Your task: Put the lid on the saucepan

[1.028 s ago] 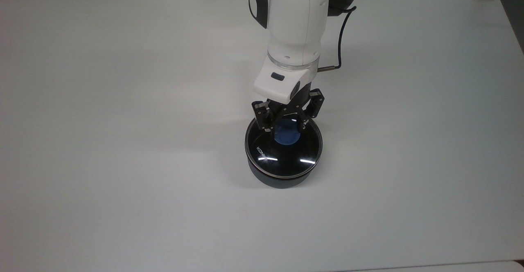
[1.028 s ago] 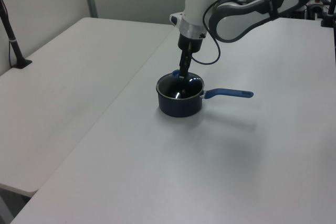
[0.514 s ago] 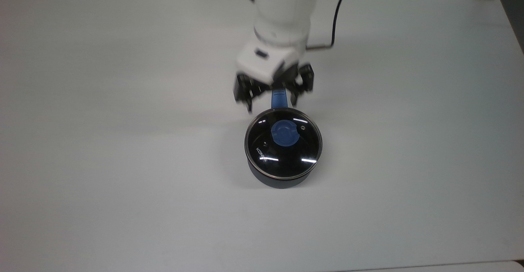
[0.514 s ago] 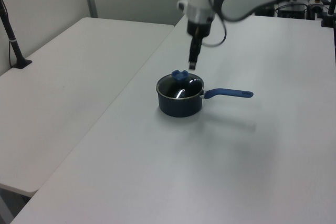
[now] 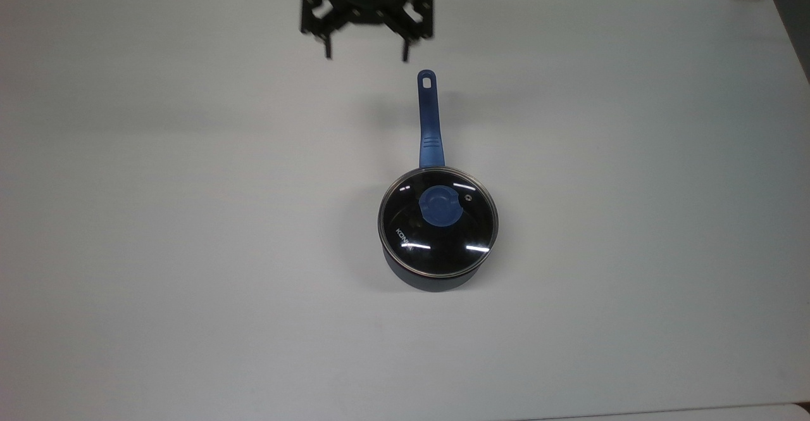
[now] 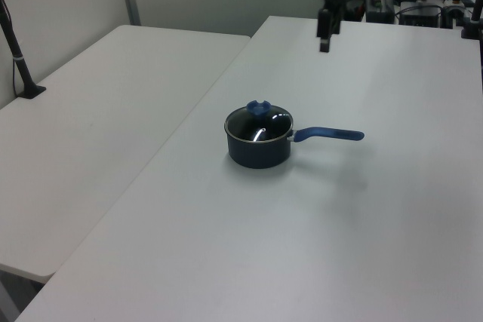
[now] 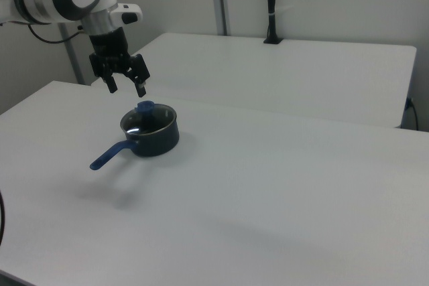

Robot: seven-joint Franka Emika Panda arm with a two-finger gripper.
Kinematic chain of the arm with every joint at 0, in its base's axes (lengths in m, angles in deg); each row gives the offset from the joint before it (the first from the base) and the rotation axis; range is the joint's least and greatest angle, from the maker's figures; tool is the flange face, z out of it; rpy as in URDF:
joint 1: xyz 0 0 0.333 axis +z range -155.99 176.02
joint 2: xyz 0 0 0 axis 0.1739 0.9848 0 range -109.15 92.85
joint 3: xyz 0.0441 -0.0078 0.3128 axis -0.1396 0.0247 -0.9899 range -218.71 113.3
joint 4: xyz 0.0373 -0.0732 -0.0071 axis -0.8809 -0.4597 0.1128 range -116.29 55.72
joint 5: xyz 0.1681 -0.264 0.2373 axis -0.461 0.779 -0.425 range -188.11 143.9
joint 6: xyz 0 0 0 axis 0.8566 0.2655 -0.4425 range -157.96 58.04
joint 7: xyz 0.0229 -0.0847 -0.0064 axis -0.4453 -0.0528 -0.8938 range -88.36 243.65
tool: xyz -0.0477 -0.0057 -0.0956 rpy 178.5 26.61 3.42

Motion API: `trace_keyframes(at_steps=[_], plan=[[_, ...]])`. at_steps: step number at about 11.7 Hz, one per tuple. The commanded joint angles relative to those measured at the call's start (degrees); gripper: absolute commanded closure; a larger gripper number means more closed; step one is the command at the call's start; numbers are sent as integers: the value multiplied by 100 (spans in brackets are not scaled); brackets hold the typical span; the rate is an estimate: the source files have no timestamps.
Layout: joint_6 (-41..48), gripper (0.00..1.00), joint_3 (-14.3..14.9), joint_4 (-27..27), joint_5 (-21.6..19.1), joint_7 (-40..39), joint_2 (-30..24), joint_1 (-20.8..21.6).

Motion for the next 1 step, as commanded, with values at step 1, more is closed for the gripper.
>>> trace_keyframes(at_steps=[1], plan=[[483, 0, -143, -454, 61, -186, -530, -336]])
